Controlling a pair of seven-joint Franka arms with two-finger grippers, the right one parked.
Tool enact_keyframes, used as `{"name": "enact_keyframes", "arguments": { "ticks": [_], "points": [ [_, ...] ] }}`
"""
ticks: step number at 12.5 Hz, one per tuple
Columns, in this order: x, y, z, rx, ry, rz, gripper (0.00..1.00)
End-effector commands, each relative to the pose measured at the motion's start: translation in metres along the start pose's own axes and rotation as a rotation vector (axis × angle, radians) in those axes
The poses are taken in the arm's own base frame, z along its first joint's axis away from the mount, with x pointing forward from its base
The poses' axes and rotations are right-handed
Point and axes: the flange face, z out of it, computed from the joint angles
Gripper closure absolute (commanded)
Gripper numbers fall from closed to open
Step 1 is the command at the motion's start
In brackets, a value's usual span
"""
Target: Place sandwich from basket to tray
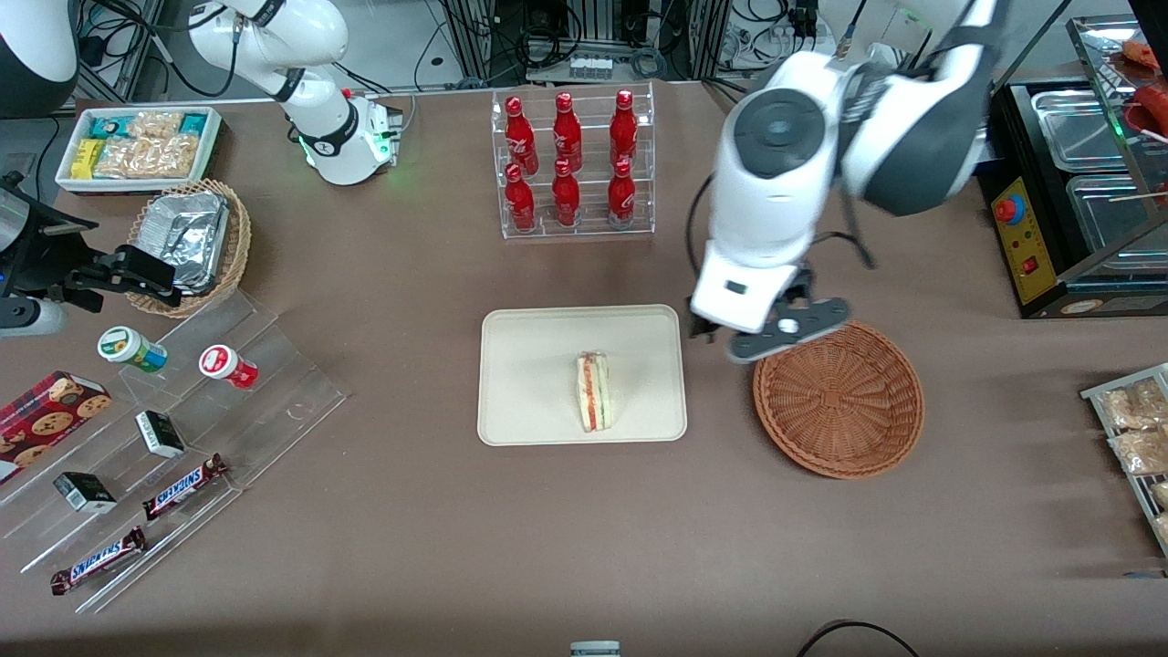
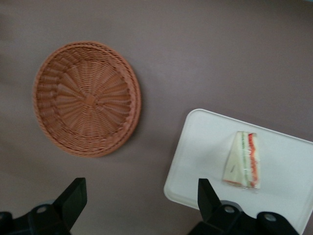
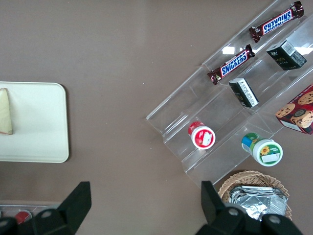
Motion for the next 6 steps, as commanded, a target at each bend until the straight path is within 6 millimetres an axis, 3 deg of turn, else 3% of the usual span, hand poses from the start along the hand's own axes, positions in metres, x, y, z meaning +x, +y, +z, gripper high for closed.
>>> {"name": "enact_keyframes", "arguments": {
  "ticks": [1,6],
  "points": [
    [0.010,-0.042,-0.018,-0.014,-0.039,0.063,0.00],
    [0.044,-0.114,-0.032,-0.024,-0.075,0.156,0.00]
  ]
}}
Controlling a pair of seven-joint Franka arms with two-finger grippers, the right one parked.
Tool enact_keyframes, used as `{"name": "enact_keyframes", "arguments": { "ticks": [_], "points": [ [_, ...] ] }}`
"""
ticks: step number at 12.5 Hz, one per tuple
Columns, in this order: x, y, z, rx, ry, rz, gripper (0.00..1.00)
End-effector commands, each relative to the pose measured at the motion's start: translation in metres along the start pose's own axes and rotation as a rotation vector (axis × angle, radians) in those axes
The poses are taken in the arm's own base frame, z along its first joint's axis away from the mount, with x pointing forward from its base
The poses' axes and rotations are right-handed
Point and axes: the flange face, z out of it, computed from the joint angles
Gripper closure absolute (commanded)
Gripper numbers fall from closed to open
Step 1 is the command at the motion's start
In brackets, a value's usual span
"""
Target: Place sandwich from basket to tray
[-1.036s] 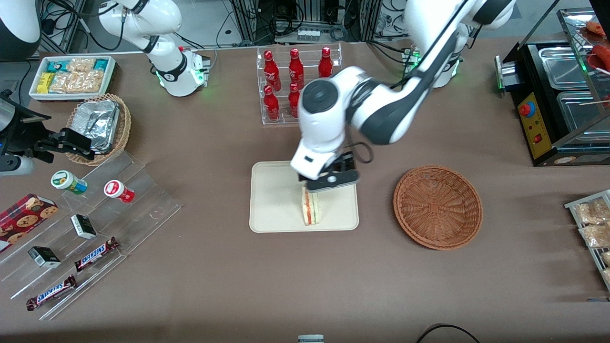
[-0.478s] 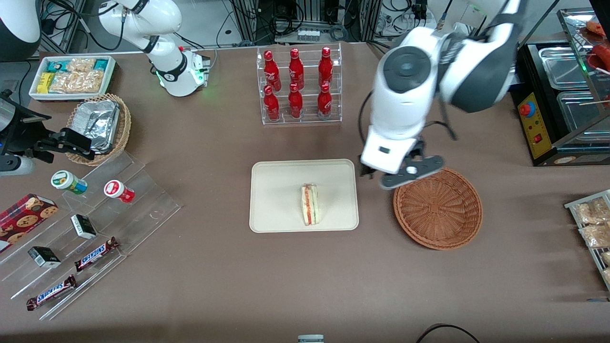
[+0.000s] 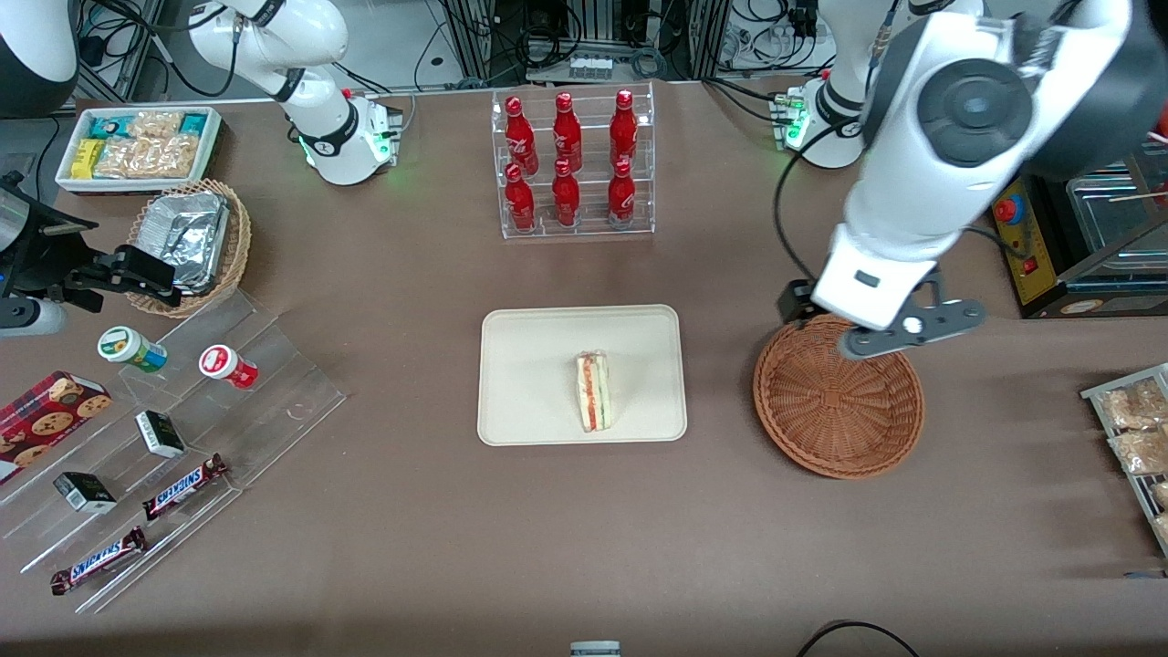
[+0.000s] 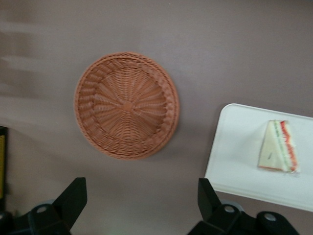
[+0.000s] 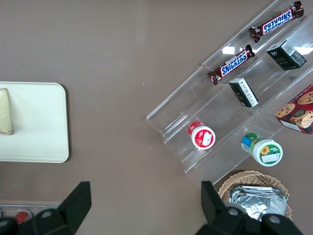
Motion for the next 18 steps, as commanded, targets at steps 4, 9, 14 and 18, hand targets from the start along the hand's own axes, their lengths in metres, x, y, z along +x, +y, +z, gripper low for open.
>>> {"name": "enact_keyframes", "arguments": {
  "ticks": [4,9,14,18],
  "points": [
    [0.017,-0.077,-0.012,-0.047,-0.035,0.105,0.00],
    [0.032,-0.142,-0.016,-0.043,-0.035,0.128,0.00],
    [0.037,-0.167,-0.014,-0.063,-0.055,0.086,0.00],
    [0.047,-0.203,-0.010,-0.159,-0.078,0.043,0.00]
  ]
}}
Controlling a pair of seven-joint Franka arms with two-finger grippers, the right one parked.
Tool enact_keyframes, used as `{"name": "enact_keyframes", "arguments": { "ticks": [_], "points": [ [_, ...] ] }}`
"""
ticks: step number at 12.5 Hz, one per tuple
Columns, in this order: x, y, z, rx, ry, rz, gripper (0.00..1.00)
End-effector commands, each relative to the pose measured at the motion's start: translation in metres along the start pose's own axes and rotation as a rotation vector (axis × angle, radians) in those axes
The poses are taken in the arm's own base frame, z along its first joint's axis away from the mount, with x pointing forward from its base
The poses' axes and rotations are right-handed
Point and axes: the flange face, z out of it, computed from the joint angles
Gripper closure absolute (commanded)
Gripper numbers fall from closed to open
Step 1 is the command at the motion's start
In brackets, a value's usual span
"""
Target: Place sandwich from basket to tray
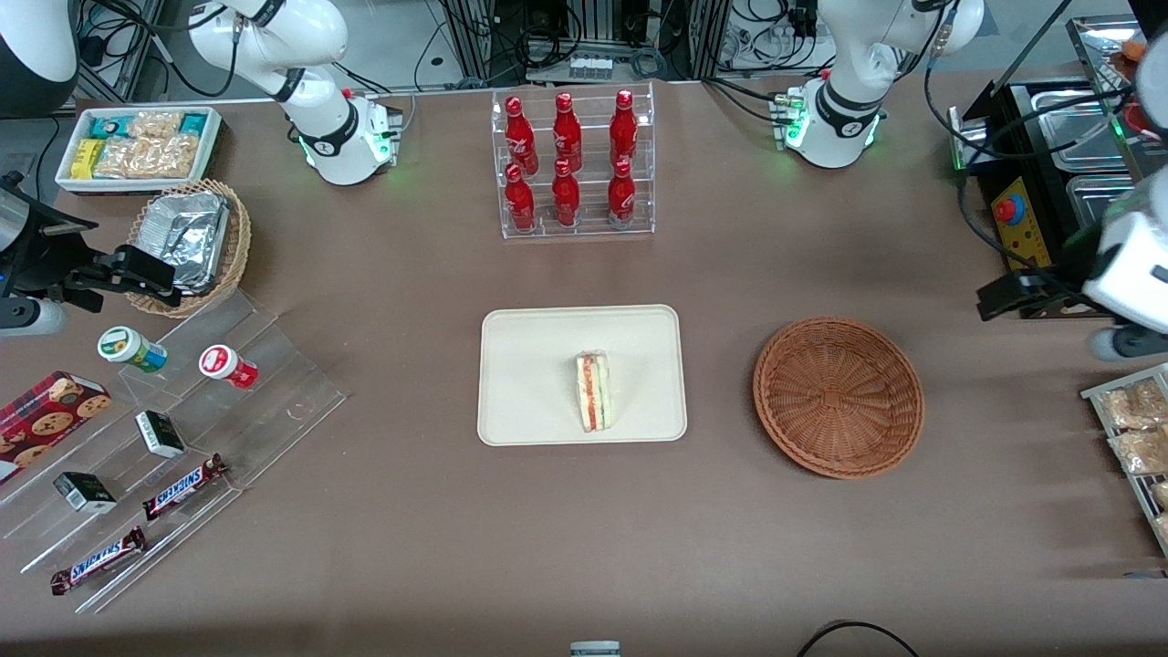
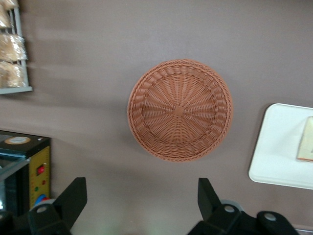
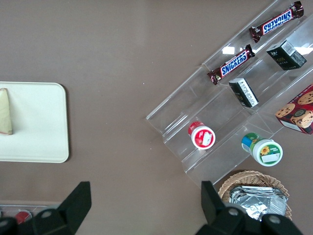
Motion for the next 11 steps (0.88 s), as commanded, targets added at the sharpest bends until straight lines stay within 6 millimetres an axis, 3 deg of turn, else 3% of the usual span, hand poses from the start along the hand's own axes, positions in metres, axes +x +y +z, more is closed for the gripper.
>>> {"name": "enact_keyframes", "arguments": {
  "ticks": [1,3,6,9,11],
  "points": [
    [-0.009,-0.005,-0.007,-0.064,-0.013,0.029,0.00],
    [-0.023,-0.017,-0.021,-0.077,-0.018,0.028,0.00],
    [-0.045,-0.032,-0.021,-0.046,-0.026,0.015,0.00],
    [-0.065,-0.023,-0.022,-0.014,-0.028,0.049,0.00],
    [-0.069,-0.028,-0.021,-0.012,-0.029,0.097,0.00]
  ]
}}
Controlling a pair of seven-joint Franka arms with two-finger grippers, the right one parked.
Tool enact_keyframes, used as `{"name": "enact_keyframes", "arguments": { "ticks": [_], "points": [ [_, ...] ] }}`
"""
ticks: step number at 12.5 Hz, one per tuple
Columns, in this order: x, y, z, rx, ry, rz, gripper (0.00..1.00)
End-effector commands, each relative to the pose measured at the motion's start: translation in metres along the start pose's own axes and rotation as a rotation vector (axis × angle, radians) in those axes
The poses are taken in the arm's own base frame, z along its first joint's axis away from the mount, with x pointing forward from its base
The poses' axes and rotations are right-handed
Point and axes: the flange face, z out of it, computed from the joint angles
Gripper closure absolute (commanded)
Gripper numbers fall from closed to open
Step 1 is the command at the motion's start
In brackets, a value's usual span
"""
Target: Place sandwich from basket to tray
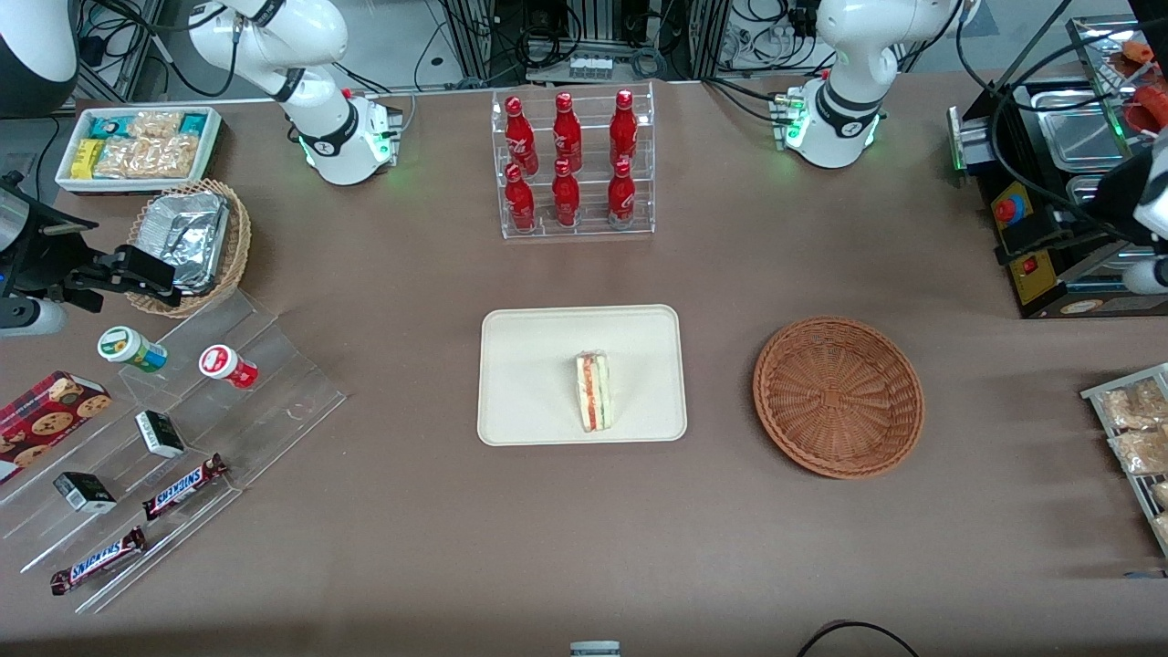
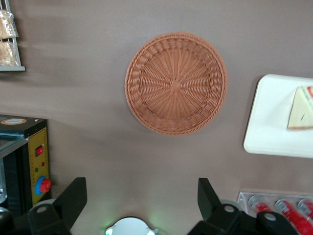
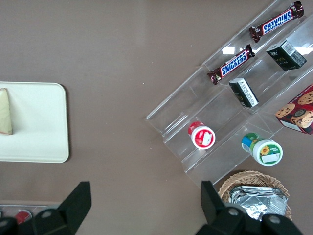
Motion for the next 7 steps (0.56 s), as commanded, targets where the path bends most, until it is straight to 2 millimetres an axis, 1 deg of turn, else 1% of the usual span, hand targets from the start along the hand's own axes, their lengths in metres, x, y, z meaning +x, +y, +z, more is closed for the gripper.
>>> {"name": "enact_keyframes", "arguments": {
  "ticks": [1,2,4,6,7],
  "points": [
    [-0.011,-0.008,0.002,0.017,0.003,0.037,0.00],
    [-0.009,-0.012,0.001,0.015,0.005,0.038,0.00],
    [-0.002,-0.011,0.001,0.014,0.003,0.085,0.00],
    [0.002,-0.010,0.005,0.015,-0.003,0.074,0.00],
    [0.002,-0.011,0.001,0.016,0.004,0.075,0.00]
  ]
}}
